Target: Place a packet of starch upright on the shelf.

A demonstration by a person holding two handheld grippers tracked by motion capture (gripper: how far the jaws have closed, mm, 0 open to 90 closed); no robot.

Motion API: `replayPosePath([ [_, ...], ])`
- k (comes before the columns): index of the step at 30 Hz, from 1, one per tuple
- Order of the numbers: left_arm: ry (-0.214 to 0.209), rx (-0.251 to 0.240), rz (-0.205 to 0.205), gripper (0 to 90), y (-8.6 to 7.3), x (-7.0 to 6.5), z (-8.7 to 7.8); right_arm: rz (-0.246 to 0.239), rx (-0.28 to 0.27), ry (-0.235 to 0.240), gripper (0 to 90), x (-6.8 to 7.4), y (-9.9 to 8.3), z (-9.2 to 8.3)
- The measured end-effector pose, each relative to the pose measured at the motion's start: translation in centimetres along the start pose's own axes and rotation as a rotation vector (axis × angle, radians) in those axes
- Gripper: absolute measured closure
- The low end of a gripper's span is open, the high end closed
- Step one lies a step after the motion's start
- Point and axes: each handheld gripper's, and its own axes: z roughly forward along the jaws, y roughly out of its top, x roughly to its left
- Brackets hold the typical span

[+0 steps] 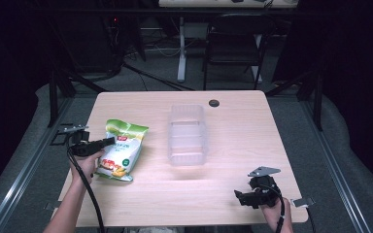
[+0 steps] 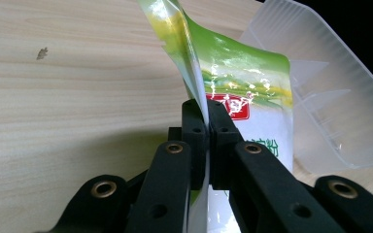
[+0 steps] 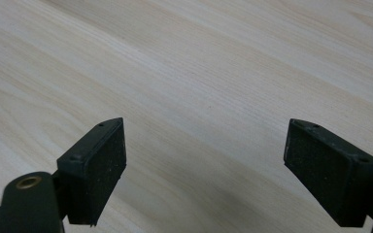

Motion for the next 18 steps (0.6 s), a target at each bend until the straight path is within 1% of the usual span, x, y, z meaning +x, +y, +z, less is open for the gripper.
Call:
replayPosePath([
  [1,-0.001,-0.006,0.007,87.5,0.0,-0.1,0.0,0.000,-0.005,0.006,14.8,0.0,0.0,-0.1],
  [3,-0.006,-0.019,0.008,87.4,0.1,-0.2,-0.1,-0.003,-0.010,0.008,14.8,-0.1,-0.1,-0.2],
  [6,-0.007,-0.023,0.011,87.6,0.2,-0.5,-0.3,-0.008,-0.018,0.012,14.9,-0.1,-0.2,-0.2],
  [10,-0.018,-0.027,0.013,88.2,0.3,-0.8,-0.3,-0.018,-0.024,0.021,14.8,-0.1,-0.3,-0.3],
  [12,-0.019,-0.021,0.019,88.4,0.4,-0.9,-0.4,-0.020,-0.024,0.025,14.9,-0.1,-0.3,-0.3],
  [13,-0.027,-0.008,0.028,88.5,0.6,-1.3,-0.5,-0.020,-0.026,0.025,14.9,-0.2,-0.4,-0.2],
  [14,-0.030,-0.005,0.037,88.5,0.7,-1.4,-0.5,-0.018,-0.027,0.017,14.9,-0.1,-0.4,-0.3],
  [16,-0.033,-0.006,0.047,88.5,0.8,-1.7,-0.6,-0.020,-0.025,0.010,14.9,-0.2,-0.4,-0.3],
  [17,-0.039,-0.012,0.047,88.5,0.8,-1.9,-0.7,-0.017,-0.024,-0.001,14.9,-0.2,-0.4,-0.2],
  [18,-0.046,-0.015,0.046,88.6,0.9,-2.0,-0.8,-0.017,-0.023,-0.002,14.8,-0.2,-0.4,-0.2],
])
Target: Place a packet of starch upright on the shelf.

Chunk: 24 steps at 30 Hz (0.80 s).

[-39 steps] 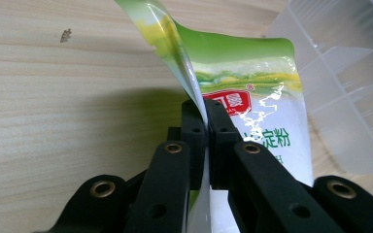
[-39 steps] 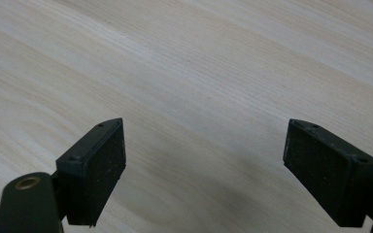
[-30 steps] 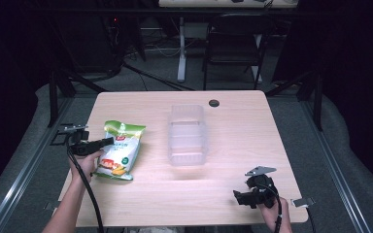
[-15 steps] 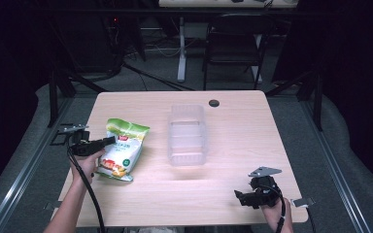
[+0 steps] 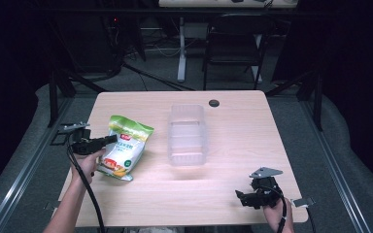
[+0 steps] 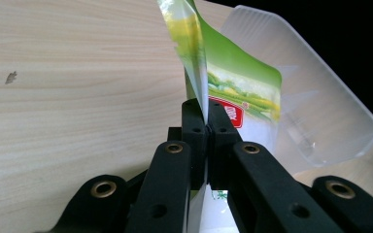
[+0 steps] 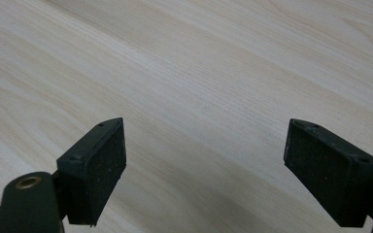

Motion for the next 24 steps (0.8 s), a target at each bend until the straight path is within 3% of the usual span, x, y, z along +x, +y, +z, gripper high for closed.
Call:
replayPosePath([
  [5,-0.087,-0.018,-0.009,88.8,0.4,-0.5,-0.3,-0.007,0.003,-0.015,14.9,0.0,0.0,0.0],
  [24,-0.108,-0.047,0.063,89.0,1.3,-2.6,-0.7,-0.021,-0.003,-0.026,14.9,0.1,0.0,-0.1],
])
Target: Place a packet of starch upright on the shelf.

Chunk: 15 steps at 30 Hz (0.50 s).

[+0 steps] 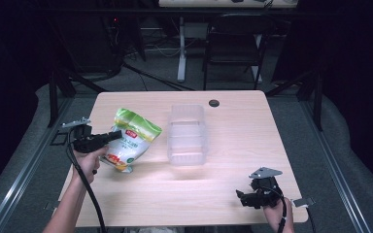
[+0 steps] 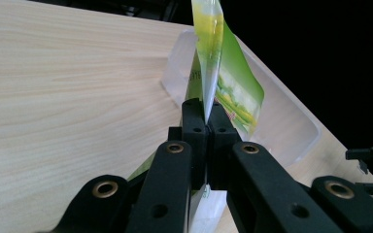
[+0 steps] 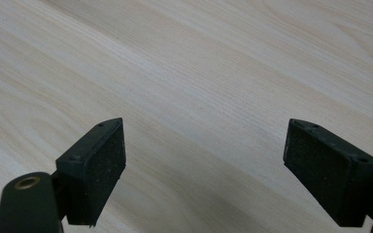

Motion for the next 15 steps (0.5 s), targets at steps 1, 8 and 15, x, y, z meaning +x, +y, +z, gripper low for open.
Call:
replayPosePath([
  [1,0.004,-0.006,0.000,89.0,0.05,-0.05,-0.03,-0.001,0.000,0.001,14.8,0.00,0.00,0.00],
  [8,0.013,-0.029,0.001,89.1,0.55,0.03,-0.11,-0.011,-0.007,0.004,14.8,0.14,-0.01,-0.02],
  [15,0.026,-0.044,0.006,89.0,0.88,-0.05,0.07,-0.018,-0.006,0.005,14.8,0.20,-0.01,-0.01],
])
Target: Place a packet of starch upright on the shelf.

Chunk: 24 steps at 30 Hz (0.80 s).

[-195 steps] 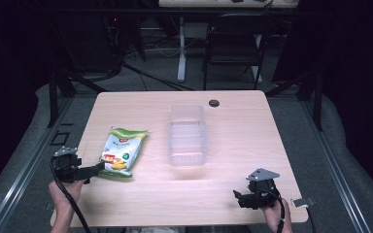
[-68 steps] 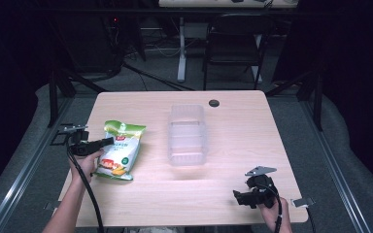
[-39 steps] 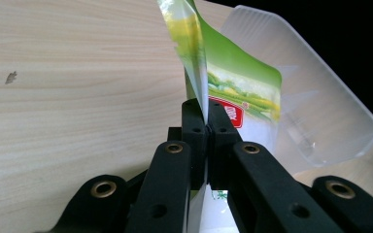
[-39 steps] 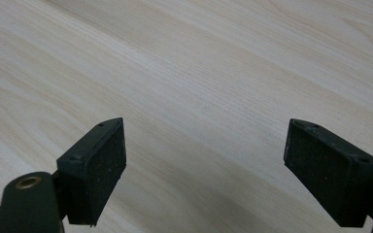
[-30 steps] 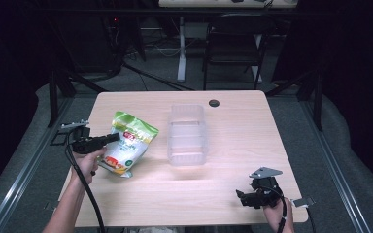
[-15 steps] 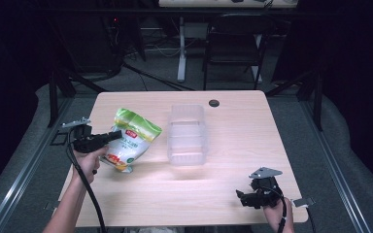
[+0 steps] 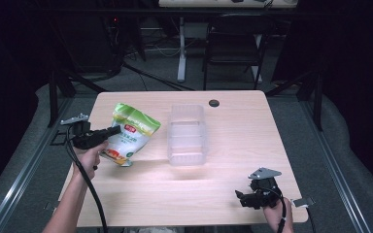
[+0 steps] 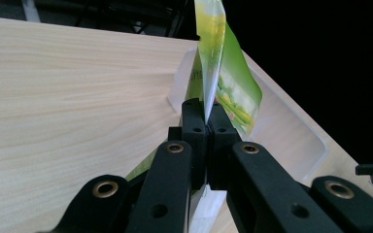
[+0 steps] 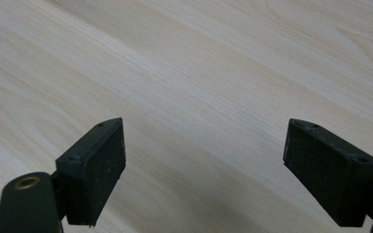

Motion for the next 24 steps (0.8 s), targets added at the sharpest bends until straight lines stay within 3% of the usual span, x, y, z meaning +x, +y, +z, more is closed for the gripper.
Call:
replayPosePath([
  [17,0.043,-0.018,0.027,89.1,1.4,-0.2,2.2,-0.011,-0.009,-0.016,14.9,0.0,-0.1,0.0],
  [24,0.041,-0.034,0.042,89.1,2.7,-0.8,3.0,-0.015,-0.014,-0.015,14.8,0.1,0.0,-0.1],
])
